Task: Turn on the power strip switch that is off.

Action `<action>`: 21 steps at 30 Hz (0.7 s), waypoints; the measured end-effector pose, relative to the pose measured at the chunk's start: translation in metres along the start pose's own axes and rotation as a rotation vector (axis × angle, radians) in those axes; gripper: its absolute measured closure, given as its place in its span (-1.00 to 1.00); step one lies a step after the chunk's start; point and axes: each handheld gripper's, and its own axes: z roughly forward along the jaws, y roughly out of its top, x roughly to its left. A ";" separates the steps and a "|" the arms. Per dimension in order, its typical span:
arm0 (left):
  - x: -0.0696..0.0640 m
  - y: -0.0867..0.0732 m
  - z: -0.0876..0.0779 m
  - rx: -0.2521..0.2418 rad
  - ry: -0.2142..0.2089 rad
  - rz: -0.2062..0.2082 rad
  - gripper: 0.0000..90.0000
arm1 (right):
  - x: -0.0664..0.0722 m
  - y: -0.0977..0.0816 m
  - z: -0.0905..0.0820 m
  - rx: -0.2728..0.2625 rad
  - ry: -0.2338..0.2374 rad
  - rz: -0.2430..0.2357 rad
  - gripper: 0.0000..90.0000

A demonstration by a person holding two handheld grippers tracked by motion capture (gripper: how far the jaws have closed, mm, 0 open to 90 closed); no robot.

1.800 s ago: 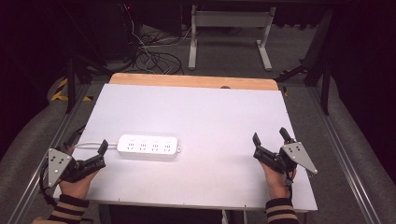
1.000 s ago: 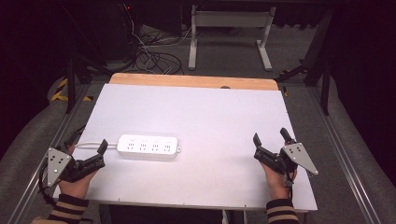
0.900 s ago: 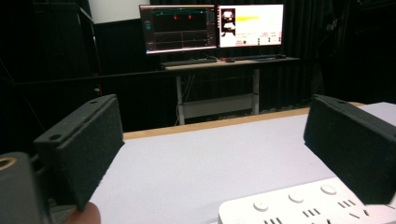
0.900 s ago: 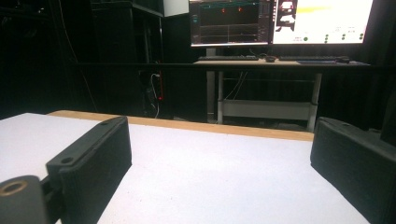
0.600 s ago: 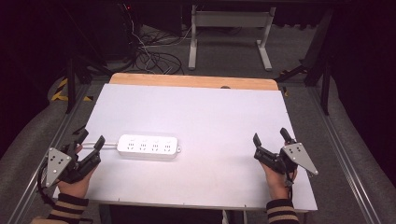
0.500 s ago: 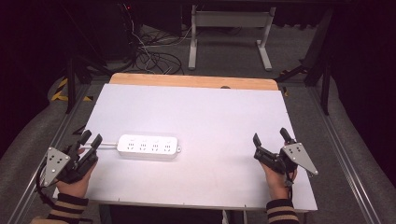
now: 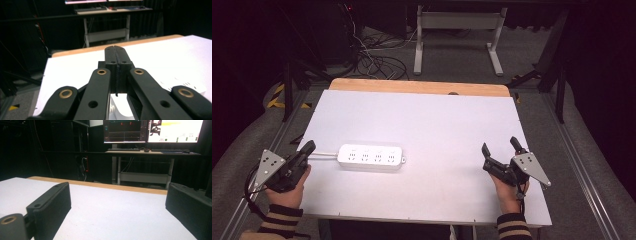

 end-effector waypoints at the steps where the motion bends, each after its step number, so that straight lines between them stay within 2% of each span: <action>1: 0.000 0.001 0.001 0.008 -0.009 -0.002 1.00 | 0.000 0.000 0.000 0.000 0.001 0.000 -0.85; 5: -0.001 0.008 0.007 0.045 -0.024 0.018 1.00 | -0.001 0.000 0.000 0.004 0.000 0.001 -0.85; 9: -0.007 0.012 0.015 0.101 -0.056 0.059 1.00 | -0.001 0.000 0.000 0.004 0.001 -0.001 -0.84; 17: -0.012 0.019 0.040 0.250 -0.099 0.068 1.00 | 0.000 0.000 0.000 0.015 0.005 -0.007 -0.84; 21: -0.016 0.019 0.055 0.325 -0.094 0.066 1.00 | 0.000 0.000 -0.001 0.008 0.007 -0.004 -0.83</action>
